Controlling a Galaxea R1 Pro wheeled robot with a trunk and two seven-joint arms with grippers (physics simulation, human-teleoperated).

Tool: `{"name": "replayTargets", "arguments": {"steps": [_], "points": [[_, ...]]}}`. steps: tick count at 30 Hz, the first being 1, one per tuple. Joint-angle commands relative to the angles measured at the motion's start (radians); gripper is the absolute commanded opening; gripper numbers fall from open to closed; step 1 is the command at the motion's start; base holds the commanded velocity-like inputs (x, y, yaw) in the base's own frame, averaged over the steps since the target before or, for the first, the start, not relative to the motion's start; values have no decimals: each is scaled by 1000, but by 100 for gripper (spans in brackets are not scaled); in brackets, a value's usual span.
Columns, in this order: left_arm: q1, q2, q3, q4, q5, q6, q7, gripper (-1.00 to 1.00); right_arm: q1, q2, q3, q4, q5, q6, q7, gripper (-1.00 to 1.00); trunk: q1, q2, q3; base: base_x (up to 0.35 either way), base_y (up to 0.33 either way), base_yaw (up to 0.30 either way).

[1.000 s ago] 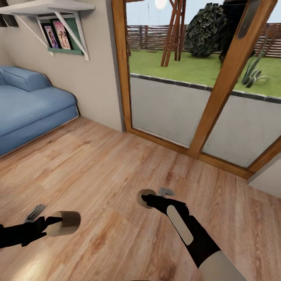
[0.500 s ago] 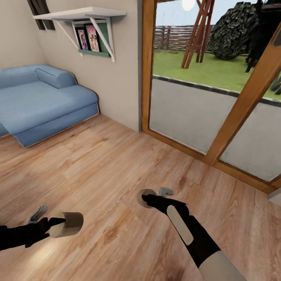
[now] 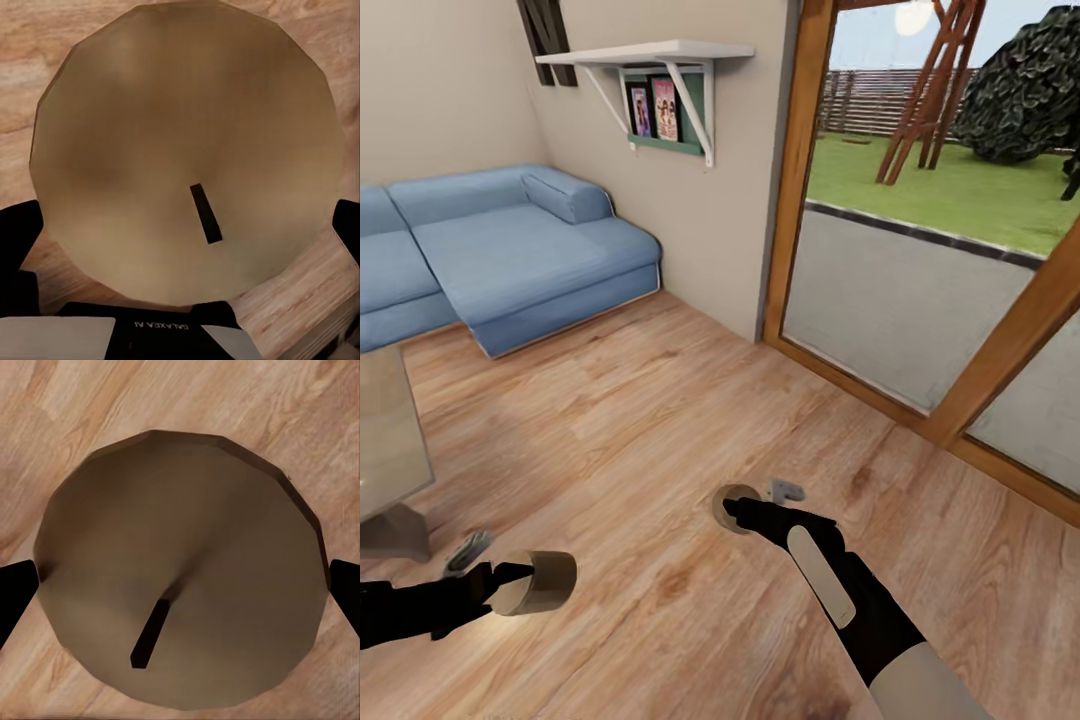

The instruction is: Place each of the two pumpkins and all three candles from the living room inside a cabinet in the living room (use any cabinet), then make sure every cabinet is closed, and position the cauldron so it is next to a table in the living room.

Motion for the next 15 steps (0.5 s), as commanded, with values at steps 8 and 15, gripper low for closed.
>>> {"name": "replayTargets", "arguments": {"steps": [8,15], "points": [[0,-14,-18,0,4,4,2,-100,0,-1,0,-2,1,6,-5,-100,-31,56,35,0,0,213],[0,-20,-131,12,-1,-1,70,-100,0,-8,-2,-8,0,86,-27,-100,-58,105,66,0,0,199]]}}
